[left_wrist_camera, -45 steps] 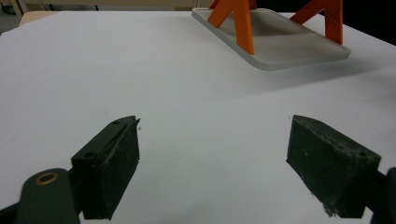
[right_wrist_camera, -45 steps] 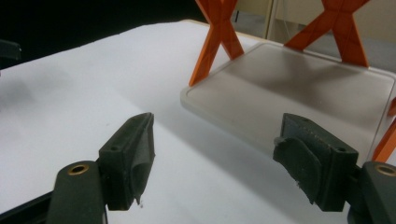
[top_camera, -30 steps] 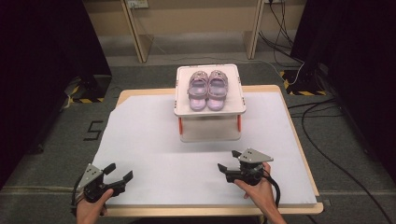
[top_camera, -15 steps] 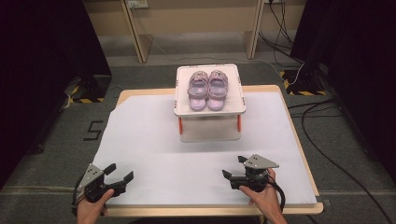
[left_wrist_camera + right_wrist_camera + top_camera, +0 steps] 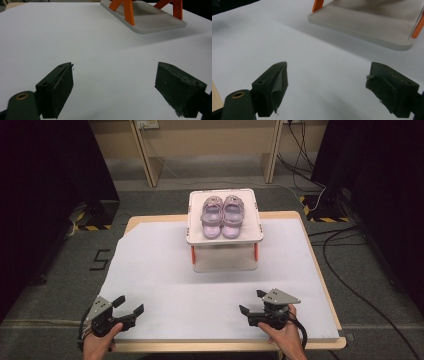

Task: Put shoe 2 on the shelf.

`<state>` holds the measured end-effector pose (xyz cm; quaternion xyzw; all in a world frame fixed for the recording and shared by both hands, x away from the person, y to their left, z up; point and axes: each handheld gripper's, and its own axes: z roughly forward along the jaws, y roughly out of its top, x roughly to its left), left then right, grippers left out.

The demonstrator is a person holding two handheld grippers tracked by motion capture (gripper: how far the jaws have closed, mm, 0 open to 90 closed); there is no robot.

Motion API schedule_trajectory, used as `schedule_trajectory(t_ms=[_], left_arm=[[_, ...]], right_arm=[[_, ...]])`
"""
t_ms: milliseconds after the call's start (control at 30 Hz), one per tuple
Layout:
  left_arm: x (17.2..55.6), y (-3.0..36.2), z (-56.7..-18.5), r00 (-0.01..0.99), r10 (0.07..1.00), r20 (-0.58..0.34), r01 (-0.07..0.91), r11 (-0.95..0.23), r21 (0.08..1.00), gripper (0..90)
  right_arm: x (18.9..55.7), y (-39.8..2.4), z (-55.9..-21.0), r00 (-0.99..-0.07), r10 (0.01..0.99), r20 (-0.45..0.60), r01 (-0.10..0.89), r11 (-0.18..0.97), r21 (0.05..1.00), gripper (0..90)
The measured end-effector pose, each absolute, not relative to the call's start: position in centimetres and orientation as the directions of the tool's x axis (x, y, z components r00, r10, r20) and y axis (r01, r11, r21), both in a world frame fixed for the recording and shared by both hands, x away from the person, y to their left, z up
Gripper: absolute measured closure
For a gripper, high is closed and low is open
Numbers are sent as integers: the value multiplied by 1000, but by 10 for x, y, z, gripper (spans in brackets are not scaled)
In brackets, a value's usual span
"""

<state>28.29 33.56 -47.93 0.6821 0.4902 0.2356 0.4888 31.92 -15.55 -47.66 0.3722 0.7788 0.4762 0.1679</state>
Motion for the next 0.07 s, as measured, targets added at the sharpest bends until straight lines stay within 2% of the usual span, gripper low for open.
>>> schedule_trajectory(t_ms=[67], left_arm=[[283,336,-479,408,899,-158,436,-40,899,147]], right_arm=[[320,-155,-477,-668,739,91,419,273,866,171]])
